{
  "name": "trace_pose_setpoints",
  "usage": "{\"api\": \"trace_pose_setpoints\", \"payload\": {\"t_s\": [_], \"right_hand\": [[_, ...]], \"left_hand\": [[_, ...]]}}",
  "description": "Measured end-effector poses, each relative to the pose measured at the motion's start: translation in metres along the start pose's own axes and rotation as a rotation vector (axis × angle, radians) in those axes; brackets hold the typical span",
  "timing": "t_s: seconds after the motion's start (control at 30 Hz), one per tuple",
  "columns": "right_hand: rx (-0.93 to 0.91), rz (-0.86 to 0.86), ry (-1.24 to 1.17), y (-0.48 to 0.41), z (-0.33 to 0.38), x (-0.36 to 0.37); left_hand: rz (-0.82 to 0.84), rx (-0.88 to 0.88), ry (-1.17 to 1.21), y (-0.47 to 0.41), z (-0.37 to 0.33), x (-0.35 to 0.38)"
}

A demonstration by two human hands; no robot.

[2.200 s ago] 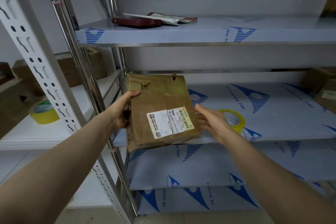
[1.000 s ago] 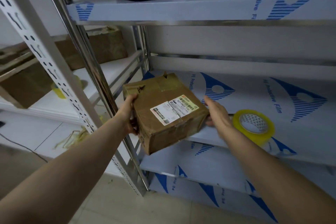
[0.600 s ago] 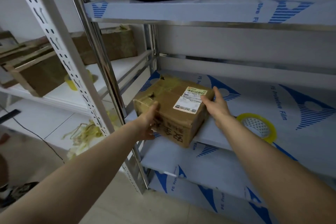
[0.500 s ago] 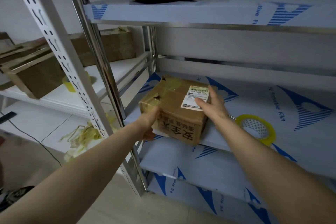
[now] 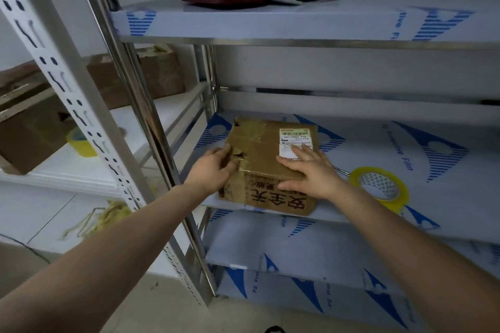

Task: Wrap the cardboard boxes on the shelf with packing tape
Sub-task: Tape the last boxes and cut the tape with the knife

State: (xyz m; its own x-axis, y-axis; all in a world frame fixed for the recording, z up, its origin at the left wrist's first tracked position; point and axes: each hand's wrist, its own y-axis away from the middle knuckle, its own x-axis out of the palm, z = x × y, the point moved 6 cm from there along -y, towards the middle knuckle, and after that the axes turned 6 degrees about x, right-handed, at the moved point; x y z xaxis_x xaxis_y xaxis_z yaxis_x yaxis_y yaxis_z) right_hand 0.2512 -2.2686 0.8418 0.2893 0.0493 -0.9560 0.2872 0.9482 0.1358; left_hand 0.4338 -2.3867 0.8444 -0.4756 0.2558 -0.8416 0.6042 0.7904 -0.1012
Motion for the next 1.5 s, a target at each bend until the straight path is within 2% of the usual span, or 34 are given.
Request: {"api": "trace_pose_setpoints", "payload": {"t_s": [0.2,0.33,0.47,0.63,0.9,1.13,1.37,1.5], "right_hand": [[0.081,0.057,0.14,-0.007,0.005,-0.014],[-0.015,0.031,-0.082,-0.005,0.052,-0.016],[-0.081,0.025,-0.079,-0.011,0.091,-0.012],[-0.058,0.08,0.052,-0.017,0.102,0.002],[-0.092,-0.044,0.022,-0.014,0.093,0.013],[-0.126,-0.163,0.028,-0.015,0.086,0.013],[-0.01,-0.252,-0.207,-0.018,0.075,0.004],[-0.099,-0.176,0.025,-0.016,0.082,0.01]], "left_hand": [[-0.01,0.154,-0.071,0.012,-0.006,-0.003],[0.093,0.318,-0.129,0.003,-0.008,-0.004],[0.206,0.377,-0.141,0.0,-0.008,0.013],[0.187,0.39,-0.089,-0.001,-0.002,0.018],[0.138,0.47,-0.227,-0.006,0.002,0.018],[0.137,0.464,-0.215,-0.007,0.003,0.019],[0.156,0.445,-0.225,-0.009,0.003,0.019],[0.146,0.443,-0.216,-0.008,0.003,0.02]]}}
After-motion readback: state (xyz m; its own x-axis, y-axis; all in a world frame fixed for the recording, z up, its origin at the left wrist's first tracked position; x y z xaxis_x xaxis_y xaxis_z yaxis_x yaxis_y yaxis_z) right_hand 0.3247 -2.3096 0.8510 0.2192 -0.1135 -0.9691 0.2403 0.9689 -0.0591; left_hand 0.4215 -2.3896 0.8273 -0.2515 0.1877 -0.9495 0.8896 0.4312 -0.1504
